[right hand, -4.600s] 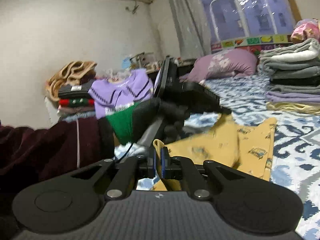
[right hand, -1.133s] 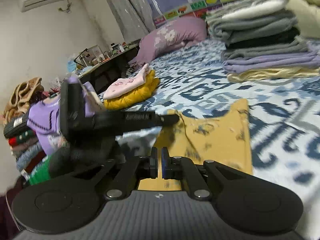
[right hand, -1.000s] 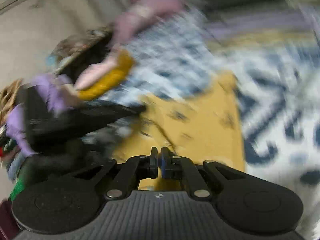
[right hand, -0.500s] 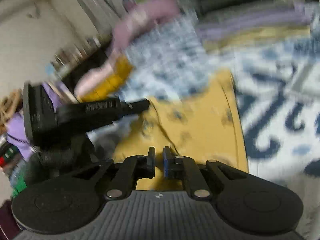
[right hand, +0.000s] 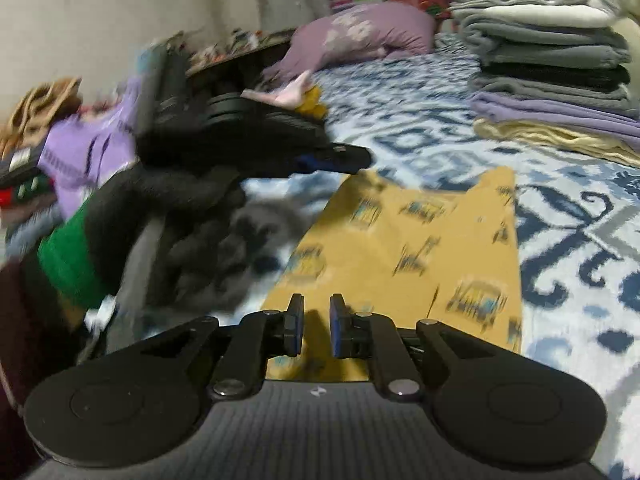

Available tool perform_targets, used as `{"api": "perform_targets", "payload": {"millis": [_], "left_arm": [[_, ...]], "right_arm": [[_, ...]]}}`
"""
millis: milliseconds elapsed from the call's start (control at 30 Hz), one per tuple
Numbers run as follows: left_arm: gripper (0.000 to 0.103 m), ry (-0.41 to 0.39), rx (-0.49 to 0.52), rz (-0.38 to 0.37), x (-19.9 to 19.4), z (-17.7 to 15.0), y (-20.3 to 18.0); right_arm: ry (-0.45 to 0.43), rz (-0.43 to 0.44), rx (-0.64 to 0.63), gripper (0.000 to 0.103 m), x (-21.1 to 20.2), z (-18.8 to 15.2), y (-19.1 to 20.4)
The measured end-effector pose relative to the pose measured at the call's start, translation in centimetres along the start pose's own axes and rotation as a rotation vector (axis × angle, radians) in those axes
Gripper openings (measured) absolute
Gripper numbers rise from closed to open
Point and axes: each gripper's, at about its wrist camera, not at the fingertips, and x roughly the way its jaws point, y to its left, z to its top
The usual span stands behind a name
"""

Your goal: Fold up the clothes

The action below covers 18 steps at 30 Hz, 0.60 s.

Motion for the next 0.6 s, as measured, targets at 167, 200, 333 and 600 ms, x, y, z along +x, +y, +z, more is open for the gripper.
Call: {"api": "perform_targets", "payload": {"millis": [167,200,333,600], "left_arm": [[0.008,0.044,0.122,-0.034,-0.5,-0.6,-1.3],[0.008,0.060,0.145,-0.034,-0.3,-0.9,-1.5],[0.009,0.123,0.238,-0.032,0.4,-1.9,-2.4],[0.023,0.095,0.223,-0.021,-0.5,-1.2,-2.0]], "right_arm": [[0.007,0.021,-0.043,0.032,-2.1,-2.2,1.8],[0.017,0.028,-0.052,0.032,-2.2,-2.5,2.1],[-0.011,0.040,-0.036,0.031,-2.4,-1.6,2.2],[-0.060,-0.038,0.014,0.031,-1.1,2.1,-0.7]]}}
